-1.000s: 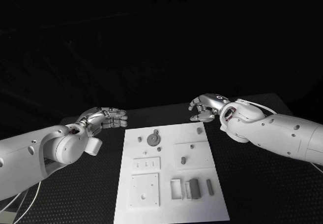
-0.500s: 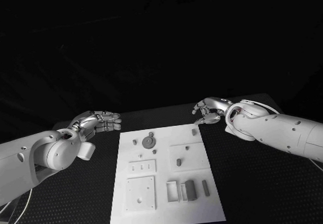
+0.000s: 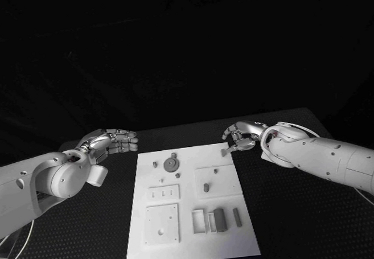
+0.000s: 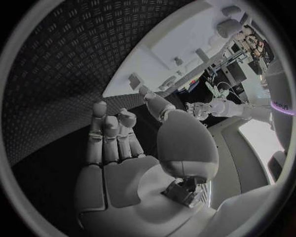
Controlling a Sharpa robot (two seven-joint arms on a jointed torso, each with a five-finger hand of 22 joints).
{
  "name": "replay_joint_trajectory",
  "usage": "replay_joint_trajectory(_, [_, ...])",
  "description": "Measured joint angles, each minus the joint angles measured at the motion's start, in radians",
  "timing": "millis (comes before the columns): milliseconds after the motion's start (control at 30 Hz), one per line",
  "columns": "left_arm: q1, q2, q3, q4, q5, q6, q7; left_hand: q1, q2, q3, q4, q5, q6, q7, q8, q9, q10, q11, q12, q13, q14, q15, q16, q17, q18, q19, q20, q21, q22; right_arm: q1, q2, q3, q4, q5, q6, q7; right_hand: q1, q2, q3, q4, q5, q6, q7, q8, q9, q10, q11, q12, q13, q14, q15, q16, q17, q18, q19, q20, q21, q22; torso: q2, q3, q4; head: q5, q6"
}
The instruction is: Assemble the parts on the task board
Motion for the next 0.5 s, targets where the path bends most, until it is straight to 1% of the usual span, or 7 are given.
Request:
replay_joint_trajectory(100, [0.000,0.000,0.000,-0.001,0.000,0.000,0.000,0.000,0.000,0.000,0.000,0.000,0.000,0.000,0.000,0.000,0.000,0.000,0.000,0.000,0.000,0.000,0.000,0.000,0.000,0.000,0.000,0.000,0.000,-0.007,0.008,0.000,-0.014,-0.002,0.000,0.006,0.001,0.001,0.000,0.000,0.000,0.000,0.000,0.000,0.000,-0.003,-0.003,0.000,0.000,-0.006,0.001,0.000,0.000,0.000,-0.004,0.004,-0.004,0.000,0.000,0.0001,-0.0003,0.000,-0.001])
replay_joint_trajectory(267, [0.000,0.001,0.000,-0.003,0.000,0.000,0.000,0.000,0.000,0.000,0.000,0.000,0.000,0.000,0.000,0.000,0.000,0.000,0.000,0.000,0.000,0.000,0.000,0.000,0.000,0.000,0.000,0.000,0.000,-0.019,0.021,-0.001,-0.037,-0.003,0.000,0.013,0.001,0.001,0.000,0.000,0.000,-0.002,-0.002,0.000,0.000,-0.004,-0.004,0.000,0.000,-0.008,0.001,0.000,-0.001,0.000,-0.004,0.004,-0.004,0.000,0.000,-0.0007,0.0015,-0.002,-0.002])
replay_joint_trajectory(333, [0.000,0.002,0.000,-0.004,0.000,0.001,0.000,0.000,0.000,0.000,0.000,0.000,0.000,0.000,0.000,0.000,0.000,0.000,0.000,0.000,0.000,0.000,0.000,0.001,0.000,0.000,0.000,0.000,0.000,-0.023,0.024,-0.001,-0.041,-0.004,0.000,0.016,0.001,0.001,0.000,0.000,0.000,-0.002,-0.002,0.000,0.000,-0.004,-0.004,0.000,0.000,-0.008,0.001,0.000,-0.001,0.000,-0.007,0.000,-0.004,0.000,0.000,-0.0013,0.0019,-0.003,-0.002])
replay_joint_trajectory(433, [0.000,0.002,0.000,-0.005,0.000,0.001,0.000,0.000,0.000,0.000,0.000,0.000,0.000,0.000,0.000,0.000,0.000,0.000,0.000,0.000,0.000,0.000,0.000,0.001,0.000,0.000,0.000,0.000,0.000,-0.026,0.025,-0.001,-0.043,-0.005,0.000,0.019,0.001,0.001,-0.003,-0.003,0.000,-0.002,-0.002,0.000,0.001,-0.004,-0.004,0.000,0.000,-0.008,0.001,0.000,-0.001,0.000,-0.007,0.000,-0.004,0.000,-0.001,-0.0012,0.0022,-0.004,-0.002])
replay_joint_trajectory(500, [0.000,0.002,0.000,-0.005,0.000,0.001,0.000,0.000,0.000,0.000,0.000,0.000,0.000,0.000,0.000,0.000,0.000,0.000,0.000,0.000,0.000,0.000,0.000,0.001,0.000,0.000,0.000,0.000,0.000,-0.029,0.026,-0.001,-0.043,-0.006,0.001,0.020,0.001,0.001,-0.003,-0.003,0.000,-0.002,-0.002,0.000,0.002,-0.004,-0.004,0.000,0.000,-0.008,0.001,0.000,-0.001,0.000,-0.007,0.000,-0.004,0.000,-0.001,-0.0019,0.0035,-0.004,-0.002])
